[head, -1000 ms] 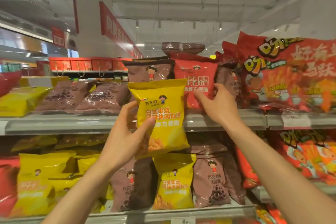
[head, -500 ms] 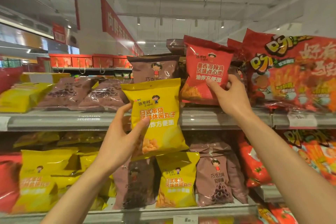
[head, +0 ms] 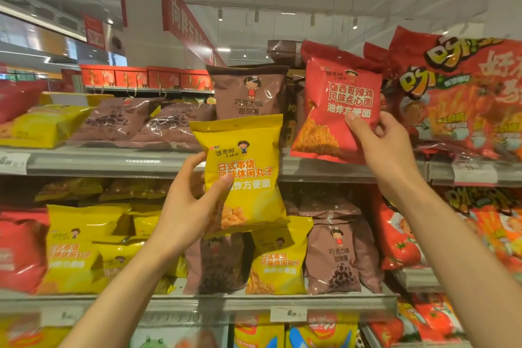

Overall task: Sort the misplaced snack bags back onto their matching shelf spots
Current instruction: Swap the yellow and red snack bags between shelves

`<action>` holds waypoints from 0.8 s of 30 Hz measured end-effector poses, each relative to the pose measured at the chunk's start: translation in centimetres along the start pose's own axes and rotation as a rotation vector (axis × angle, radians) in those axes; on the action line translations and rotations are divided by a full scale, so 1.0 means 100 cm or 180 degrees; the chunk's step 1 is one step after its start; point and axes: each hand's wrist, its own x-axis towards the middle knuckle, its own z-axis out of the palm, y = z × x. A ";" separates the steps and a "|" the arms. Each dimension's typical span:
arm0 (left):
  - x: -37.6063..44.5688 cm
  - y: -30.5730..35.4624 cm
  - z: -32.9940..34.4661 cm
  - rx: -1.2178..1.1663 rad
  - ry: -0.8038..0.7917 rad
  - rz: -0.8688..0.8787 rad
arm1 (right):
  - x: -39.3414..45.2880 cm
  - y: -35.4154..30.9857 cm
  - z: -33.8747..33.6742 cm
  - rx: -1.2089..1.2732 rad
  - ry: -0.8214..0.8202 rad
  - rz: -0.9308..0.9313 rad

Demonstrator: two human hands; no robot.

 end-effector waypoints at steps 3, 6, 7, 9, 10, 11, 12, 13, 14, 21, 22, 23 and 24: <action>-0.012 -0.006 -0.003 -0.0038 0.0058 -0.0021 | -0.028 0.013 -0.005 0.0133 -0.0089 0.0179; -0.028 -0.016 -0.007 -0.0025 0.0151 -0.0059 | -0.058 0.026 -0.010 0.0191 -0.0229 0.0332; -0.035 -0.020 -0.009 -0.0019 0.0167 -0.0097 | -0.068 0.030 -0.011 0.0206 -0.0263 0.0369; -0.050 -0.029 -0.012 0.0017 0.0192 -0.0200 | -0.087 0.039 -0.011 0.0248 -0.0320 0.0451; -0.059 -0.034 -0.015 0.0014 0.0207 -0.0289 | -0.097 0.044 -0.010 0.0266 -0.0359 0.0502; -0.068 -0.038 -0.018 0.0005 0.0221 -0.0387 | -0.106 0.049 -0.009 0.0260 -0.0409 0.0554; -0.077 -0.044 -0.022 0.0007 0.0245 -0.0480 | -0.115 0.053 -0.009 0.0248 -0.0483 0.0614; -0.086 -0.049 -0.026 0.0026 0.0276 -0.0563 | -0.124 0.058 -0.007 0.0252 -0.0557 0.0692; -0.095 -0.054 -0.030 0.0033 0.0309 -0.0631 | -0.133 0.063 -0.004 0.0271 -0.0619 0.0774; -0.143 -0.092 -0.081 -0.0067 0.0454 -0.1085 | -0.207 0.089 0.038 0.0207 -0.0648 0.1277; -0.147 -0.098 -0.092 -0.0068 0.0448 -0.1133 | -0.218 0.089 0.047 0.0194 -0.0633 0.1361; -0.150 -0.102 -0.105 -0.0079 0.0443 -0.1185 | -0.230 0.089 0.058 0.0181 -0.0609 0.1429; -0.153 -0.106 -0.118 -0.0139 0.0437 -0.1242 | -0.241 0.087 0.069 0.0157 -0.0587 0.1481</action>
